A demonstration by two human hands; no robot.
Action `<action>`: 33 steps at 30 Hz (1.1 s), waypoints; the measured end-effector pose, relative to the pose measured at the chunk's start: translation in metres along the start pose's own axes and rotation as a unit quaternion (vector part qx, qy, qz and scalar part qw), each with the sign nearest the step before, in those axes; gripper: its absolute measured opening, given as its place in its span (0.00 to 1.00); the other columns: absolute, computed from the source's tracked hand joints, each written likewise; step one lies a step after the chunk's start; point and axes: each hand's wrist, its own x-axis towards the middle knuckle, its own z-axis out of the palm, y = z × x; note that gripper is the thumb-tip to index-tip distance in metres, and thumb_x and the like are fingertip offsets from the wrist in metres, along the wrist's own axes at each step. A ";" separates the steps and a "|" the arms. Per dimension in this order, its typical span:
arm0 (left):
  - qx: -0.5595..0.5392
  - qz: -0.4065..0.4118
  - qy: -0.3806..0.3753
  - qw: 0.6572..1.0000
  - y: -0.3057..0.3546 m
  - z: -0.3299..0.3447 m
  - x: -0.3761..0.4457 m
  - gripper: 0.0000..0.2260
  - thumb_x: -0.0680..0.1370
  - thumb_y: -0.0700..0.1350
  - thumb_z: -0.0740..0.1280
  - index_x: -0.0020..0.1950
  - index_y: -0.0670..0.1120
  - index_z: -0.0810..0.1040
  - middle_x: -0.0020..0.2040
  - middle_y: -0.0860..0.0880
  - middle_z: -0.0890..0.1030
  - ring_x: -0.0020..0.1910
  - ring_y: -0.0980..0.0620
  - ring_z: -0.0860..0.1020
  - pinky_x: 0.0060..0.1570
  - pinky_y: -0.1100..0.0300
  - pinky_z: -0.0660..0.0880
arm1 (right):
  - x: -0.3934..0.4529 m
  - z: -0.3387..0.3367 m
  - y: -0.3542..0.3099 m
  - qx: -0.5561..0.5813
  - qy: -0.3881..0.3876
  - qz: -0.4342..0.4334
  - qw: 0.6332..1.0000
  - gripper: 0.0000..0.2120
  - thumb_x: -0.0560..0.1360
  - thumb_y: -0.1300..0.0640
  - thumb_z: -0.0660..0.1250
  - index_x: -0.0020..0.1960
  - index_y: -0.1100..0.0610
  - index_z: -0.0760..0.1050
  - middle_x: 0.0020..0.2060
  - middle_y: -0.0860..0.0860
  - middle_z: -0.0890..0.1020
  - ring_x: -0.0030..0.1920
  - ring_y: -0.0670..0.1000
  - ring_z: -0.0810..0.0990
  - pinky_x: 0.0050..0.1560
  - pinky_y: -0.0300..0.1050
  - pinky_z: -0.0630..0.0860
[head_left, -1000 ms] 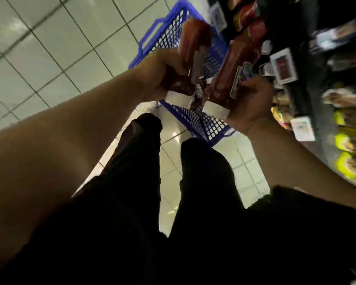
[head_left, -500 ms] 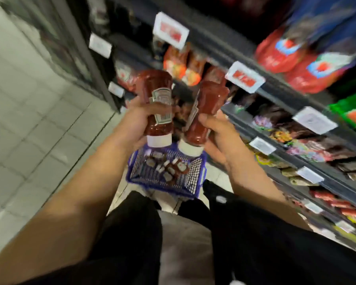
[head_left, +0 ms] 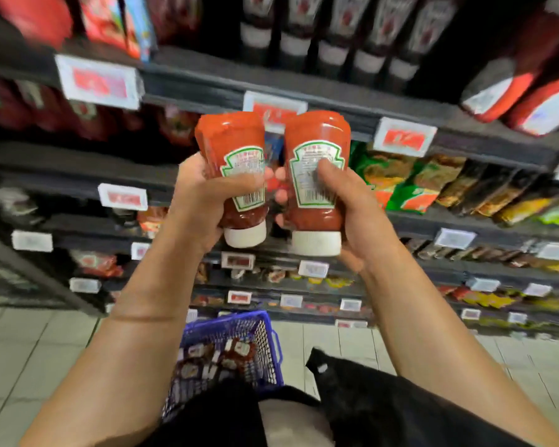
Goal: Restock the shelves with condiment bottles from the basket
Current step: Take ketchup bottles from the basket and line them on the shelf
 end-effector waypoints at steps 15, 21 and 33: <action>0.204 0.167 0.064 0.963 0.082 0.075 0.130 0.18 0.63 0.41 0.80 0.51 0.45 0.83 0.49 0.39 0.86 0.50 0.37 0.85 0.50 0.37 0.82 | 0.105 -0.064 -0.143 -0.196 0.054 -0.228 0.952 0.29 0.68 0.48 0.78 0.63 0.55 0.72 0.52 0.54 0.86 0.53 0.55 0.86 0.50 0.52 0.83; 0.244 0.196 0.104 0.944 0.090 0.063 0.167 0.14 0.59 0.49 0.82 0.42 0.55 0.86 0.42 0.49 0.87 0.43 0.48 0.86 0.42 0.55 0.82 | 0.147 -0.062 -0.141 -0.266 0.086 -0.209 0.937 0.22 0.62 0.39 0.78 0.54 0.46 0.83 0.48 0.46 0.88 0.51 0.48 0.86 0.57 0.51 0.81; 0.250 0.136 0.015 0.959 0.093 0.002 0.201 0.24 0.59 0.51 0.81 0.52 0.48 0.84 0.46 0.53 0.87 0.46 0.55 0.86 0.42 0.67 0.79 | 0.157 -0.036 -0.131 -0.440 0.221 -0.198 0.848 0.14 0.69 0.46 0.80 0.39 0.50 0.75 0.34 0.39 0.83 0.40 0.43 0.83 0.39 0.35 0.76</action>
